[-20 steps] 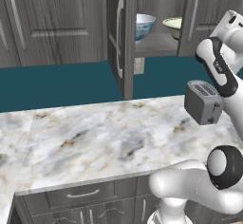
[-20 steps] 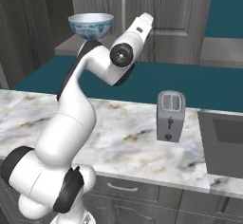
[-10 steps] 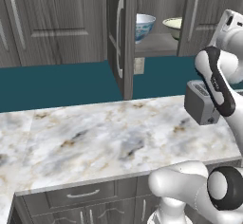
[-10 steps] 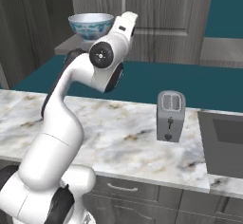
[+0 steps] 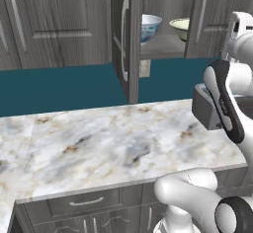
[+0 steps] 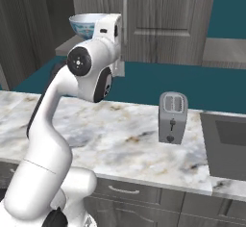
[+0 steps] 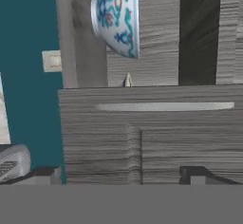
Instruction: Open the cabinet. Pick the bowls from the counter and place them in the cabinet. Then close the cabinet.
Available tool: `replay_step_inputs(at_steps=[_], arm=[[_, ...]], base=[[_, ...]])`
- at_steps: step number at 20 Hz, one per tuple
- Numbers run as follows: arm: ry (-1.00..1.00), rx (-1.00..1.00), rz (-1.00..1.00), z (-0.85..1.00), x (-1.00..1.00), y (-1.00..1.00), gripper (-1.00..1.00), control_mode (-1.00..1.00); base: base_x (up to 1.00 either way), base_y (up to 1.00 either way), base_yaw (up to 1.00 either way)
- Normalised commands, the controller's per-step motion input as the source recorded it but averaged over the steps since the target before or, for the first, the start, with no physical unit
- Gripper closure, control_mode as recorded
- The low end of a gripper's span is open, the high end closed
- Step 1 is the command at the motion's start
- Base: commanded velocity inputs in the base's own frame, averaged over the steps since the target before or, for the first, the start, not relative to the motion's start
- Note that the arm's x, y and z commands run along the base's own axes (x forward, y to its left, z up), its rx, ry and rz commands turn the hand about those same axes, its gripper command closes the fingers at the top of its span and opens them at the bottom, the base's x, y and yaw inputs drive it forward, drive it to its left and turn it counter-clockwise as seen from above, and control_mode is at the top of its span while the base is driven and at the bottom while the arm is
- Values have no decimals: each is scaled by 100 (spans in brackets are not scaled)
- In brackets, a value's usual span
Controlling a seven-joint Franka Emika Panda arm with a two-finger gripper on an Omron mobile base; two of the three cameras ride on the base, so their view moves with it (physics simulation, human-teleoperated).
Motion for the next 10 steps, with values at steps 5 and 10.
replay_step_inputs(at_steps=[5,10], arm=[[14,-22,-8,3,-47,19,-100,-100],[18,-18,-13,7,-39,26,-100,-100]], base=[[0,0,0],[0,0,0]])
